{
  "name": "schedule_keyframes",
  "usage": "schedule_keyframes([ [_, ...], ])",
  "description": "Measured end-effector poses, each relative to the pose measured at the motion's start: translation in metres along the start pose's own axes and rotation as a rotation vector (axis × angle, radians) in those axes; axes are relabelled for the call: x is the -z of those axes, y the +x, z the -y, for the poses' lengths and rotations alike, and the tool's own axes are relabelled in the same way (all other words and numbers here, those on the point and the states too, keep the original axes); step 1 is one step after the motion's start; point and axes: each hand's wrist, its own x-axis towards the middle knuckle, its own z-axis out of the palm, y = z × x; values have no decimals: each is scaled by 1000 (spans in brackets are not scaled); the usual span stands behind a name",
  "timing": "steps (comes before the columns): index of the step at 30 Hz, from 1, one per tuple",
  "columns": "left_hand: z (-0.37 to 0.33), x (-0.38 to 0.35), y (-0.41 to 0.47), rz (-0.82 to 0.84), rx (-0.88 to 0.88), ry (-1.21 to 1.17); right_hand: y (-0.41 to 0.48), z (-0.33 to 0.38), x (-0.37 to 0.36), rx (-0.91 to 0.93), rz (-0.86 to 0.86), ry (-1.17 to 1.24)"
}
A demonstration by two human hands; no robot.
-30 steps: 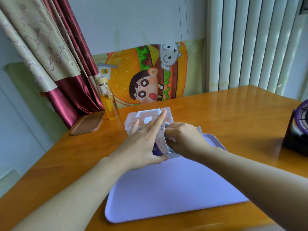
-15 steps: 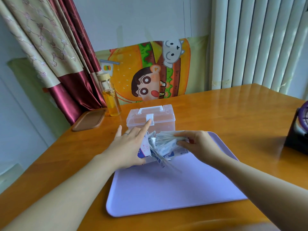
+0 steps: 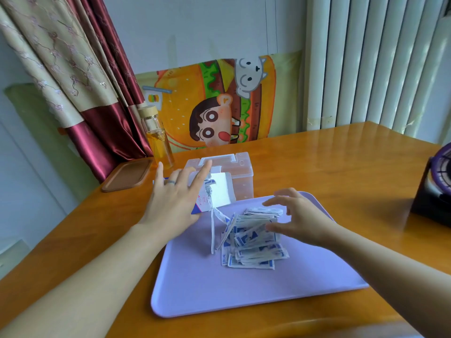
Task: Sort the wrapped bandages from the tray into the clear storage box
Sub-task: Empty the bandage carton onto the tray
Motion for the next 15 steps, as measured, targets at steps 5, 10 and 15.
schedule_keyframes([
  [5,-2,9,4,-88,8,-22,-1,4,-2,116,60,-120],
  [10,-5,13,6,-116,32,-52,-7,6,-25,197,298,-246],
  [15,-8,14,3,-123,31,-119,-5,18,-13,182,50,-56],
])
